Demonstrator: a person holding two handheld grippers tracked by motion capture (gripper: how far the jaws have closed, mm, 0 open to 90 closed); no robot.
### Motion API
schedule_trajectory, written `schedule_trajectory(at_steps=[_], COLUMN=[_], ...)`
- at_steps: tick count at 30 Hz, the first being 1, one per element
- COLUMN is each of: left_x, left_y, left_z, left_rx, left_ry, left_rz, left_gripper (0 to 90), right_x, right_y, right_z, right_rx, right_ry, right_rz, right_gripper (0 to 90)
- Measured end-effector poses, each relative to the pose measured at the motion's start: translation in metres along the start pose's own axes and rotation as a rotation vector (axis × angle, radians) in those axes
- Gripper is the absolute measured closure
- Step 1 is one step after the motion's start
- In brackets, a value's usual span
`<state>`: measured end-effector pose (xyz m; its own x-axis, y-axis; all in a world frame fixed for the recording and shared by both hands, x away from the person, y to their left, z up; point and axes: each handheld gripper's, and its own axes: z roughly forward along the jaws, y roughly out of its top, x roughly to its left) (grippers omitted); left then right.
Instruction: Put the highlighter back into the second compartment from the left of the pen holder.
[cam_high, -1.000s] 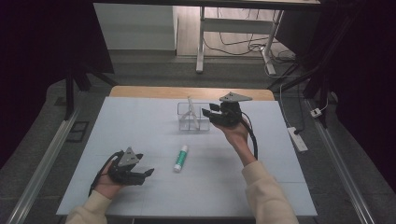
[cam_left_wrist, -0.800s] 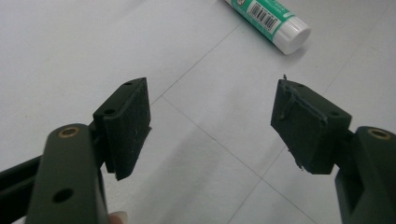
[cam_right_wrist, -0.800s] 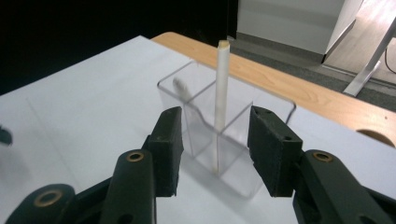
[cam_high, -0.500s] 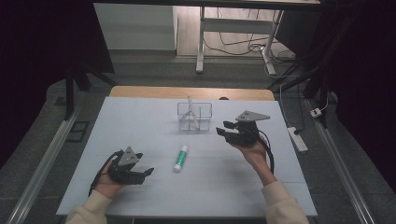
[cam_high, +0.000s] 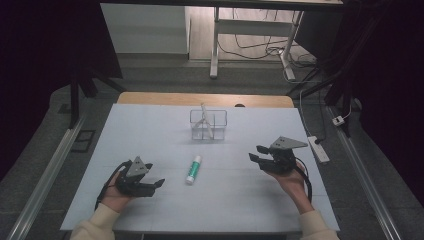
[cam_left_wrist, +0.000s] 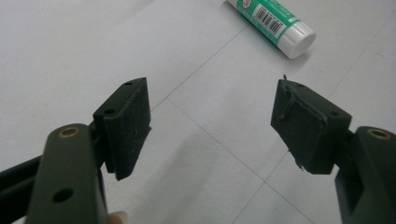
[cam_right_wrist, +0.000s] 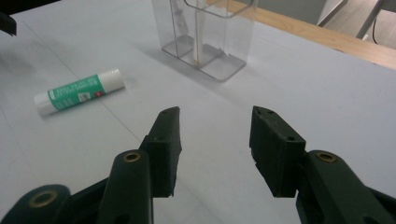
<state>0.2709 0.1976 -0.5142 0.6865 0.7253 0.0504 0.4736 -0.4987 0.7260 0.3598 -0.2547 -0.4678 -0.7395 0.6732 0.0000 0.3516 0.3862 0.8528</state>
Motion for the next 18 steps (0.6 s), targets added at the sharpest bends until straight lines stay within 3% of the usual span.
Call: schedule_trajectory(at_steps=[11, 18], left_x=[0.001, 0.000], left_y=[0.000, 0.000], left_z=[-0.002, -0.002], left_rx=[-0.008, -0.013], left_ry=[0.000, -0.002], left_rz=[-0.004, -0.008], left_gripper=[28.5, 28.4], right_x=[-0.008, -0.011], right_y=[-0.014, -0.017], right_z=[-0.010, -0.010], right_rx=[0.023, 0.032], right_ry=[-0.003, -0.016], right_rz=[-0.012, 0.004], right_gripper=[50.3, 49.6])
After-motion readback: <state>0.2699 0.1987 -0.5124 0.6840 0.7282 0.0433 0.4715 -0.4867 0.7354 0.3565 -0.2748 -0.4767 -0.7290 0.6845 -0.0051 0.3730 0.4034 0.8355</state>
